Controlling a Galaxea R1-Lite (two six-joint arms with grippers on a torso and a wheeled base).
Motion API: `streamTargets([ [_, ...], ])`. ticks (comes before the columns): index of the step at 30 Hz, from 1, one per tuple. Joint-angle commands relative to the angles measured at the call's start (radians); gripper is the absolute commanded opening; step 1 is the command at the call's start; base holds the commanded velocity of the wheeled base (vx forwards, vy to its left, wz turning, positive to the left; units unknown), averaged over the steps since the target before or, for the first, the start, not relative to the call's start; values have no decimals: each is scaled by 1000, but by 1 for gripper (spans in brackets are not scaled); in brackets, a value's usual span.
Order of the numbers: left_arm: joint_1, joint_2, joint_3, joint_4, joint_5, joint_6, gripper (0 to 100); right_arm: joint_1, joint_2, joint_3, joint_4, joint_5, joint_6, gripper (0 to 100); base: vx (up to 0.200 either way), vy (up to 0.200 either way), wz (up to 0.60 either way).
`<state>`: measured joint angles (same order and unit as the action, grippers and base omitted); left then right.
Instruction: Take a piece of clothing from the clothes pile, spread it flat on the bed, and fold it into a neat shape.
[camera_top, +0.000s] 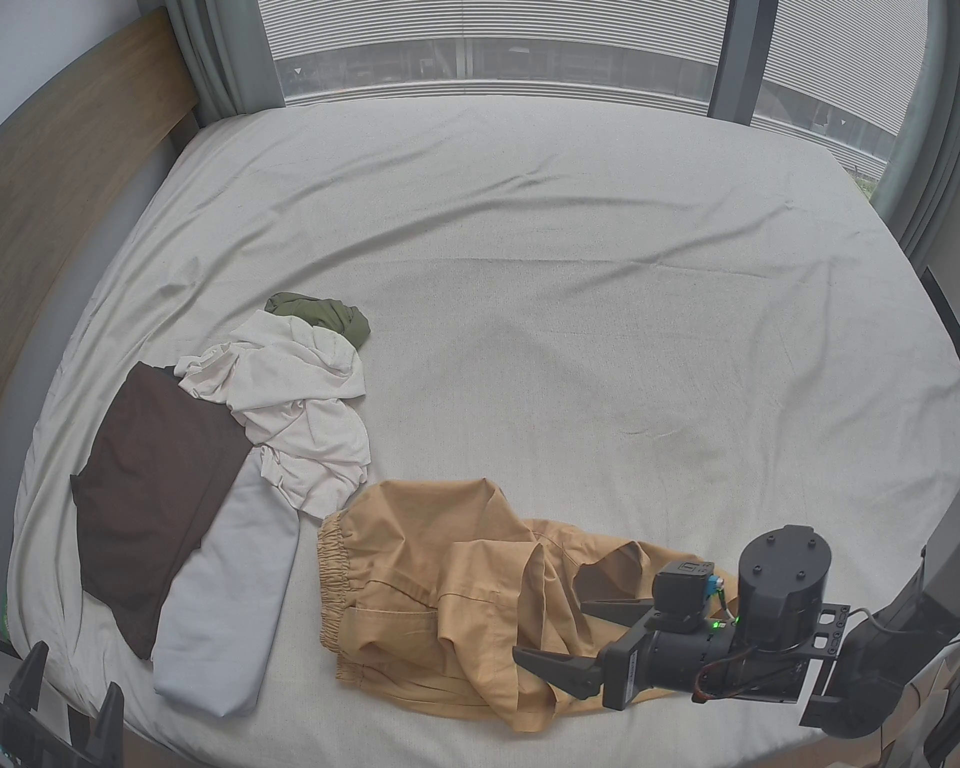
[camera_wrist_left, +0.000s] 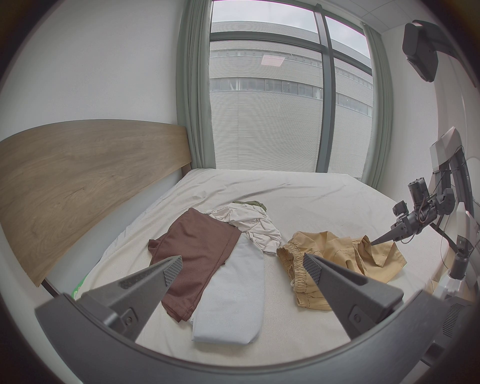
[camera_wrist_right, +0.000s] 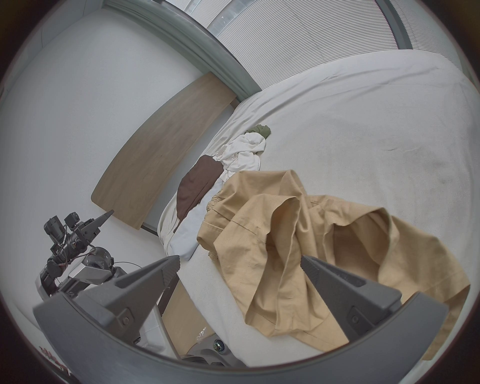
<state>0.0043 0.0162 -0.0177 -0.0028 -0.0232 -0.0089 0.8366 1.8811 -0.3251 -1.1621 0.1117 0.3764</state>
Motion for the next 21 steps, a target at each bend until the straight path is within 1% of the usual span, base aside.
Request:
streamTargets([
  [1,0,-16,18,0,0,0,100,9,46,-19,-1,0,1,100,0,0,0],
  [13,0,-16,18,0,0,-2,100,27,167,-121,1,9,1,100,0,0,0],
  [21,0,-16,18,0,0,-2,100,33,196,-167,7,9,1,100,0,0,0],
])
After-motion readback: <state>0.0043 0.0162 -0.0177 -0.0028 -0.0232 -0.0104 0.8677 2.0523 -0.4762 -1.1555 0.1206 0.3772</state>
